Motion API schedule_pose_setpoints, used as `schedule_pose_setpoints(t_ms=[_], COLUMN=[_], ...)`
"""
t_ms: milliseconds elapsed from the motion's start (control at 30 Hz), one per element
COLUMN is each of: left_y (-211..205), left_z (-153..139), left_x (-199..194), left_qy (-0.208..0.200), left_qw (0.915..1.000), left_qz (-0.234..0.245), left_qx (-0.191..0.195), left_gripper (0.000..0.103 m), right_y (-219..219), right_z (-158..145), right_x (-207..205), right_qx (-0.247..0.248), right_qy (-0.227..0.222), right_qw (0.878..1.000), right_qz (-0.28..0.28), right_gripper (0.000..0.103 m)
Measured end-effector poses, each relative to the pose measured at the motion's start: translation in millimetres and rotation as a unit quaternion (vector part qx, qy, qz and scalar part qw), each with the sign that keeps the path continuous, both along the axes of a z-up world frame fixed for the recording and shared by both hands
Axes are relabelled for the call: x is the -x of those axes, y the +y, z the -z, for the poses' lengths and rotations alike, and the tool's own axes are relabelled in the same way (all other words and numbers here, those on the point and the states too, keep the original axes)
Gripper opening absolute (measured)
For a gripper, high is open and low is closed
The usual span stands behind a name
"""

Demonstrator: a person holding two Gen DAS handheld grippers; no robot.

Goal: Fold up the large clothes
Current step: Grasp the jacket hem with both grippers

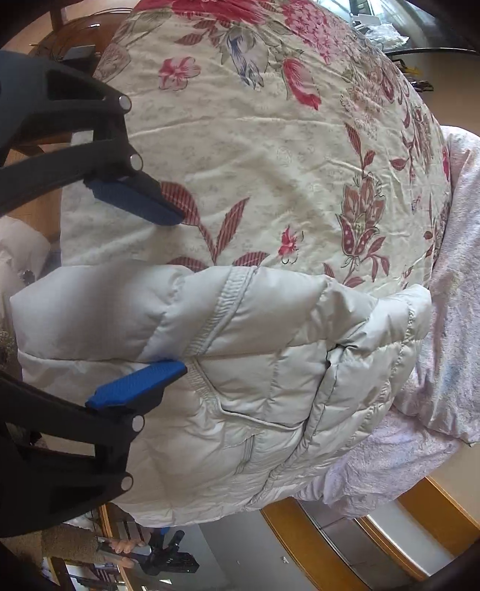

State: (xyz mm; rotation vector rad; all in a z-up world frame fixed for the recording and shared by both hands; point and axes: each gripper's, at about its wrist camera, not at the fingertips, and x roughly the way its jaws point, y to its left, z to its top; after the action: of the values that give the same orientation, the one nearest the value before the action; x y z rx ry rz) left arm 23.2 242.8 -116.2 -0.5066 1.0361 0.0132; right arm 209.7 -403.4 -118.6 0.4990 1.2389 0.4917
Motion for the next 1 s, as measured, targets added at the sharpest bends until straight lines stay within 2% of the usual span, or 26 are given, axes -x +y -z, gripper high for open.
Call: schedule_pose_setpoints(t_ms=[100,233,400,567,633,800,1000], left_y=[-5.8,-17.8,-25.1,-22.1,-21.1,-22.5,-36.1], left_z=[1.3,1.8,4.1,8.6,10.6,10.5,8.9], left_x=[5.3,12.4,20.7,29.6,34.4,39.9,42.2], left_qy=[-0.011,-0.022,-0.025,-0.033,-0.035,-0.029,-0.019], left_qw=[0.9996,0.9991,0.9976,0.9953,0.9939,0.9934,0.9957], left_qz=[0.012,0.025,0.033,0.017,0.012,0.012,0.032], left_qx=[0.021,0.027,0.055,0.089,0.104,0.111,0.085], left_gripper=[0.074,0.072,0.062,0.053,0.051,0.051,0.05], right_y=[0.8,1.3,9.1,14.6,15.0,14.5,16.0], right_z=[12.0,15.3,17.4,18.4,20.4,24.5,27.7], right_x=[6.3,12.9,22.0,30.3,33.5,36.5,39.0], right_qx=[-0.018,-0.04,-0.064,-0.081,-0.09,-0.107,-0.125], right_qy=[0.013,0.002,0.004,0.005,0.006,0.009,0.011], right_qw=[1.0,0.999,0.997,0.995,0.994,0.992,0.99], right_qz=[-0.012,-0.02,-0.048,-0.066,-0.068,-0.062,-0.063], right_gripper=[0.085,0.085,0.083,0.082,0.078,0.074,0.073])
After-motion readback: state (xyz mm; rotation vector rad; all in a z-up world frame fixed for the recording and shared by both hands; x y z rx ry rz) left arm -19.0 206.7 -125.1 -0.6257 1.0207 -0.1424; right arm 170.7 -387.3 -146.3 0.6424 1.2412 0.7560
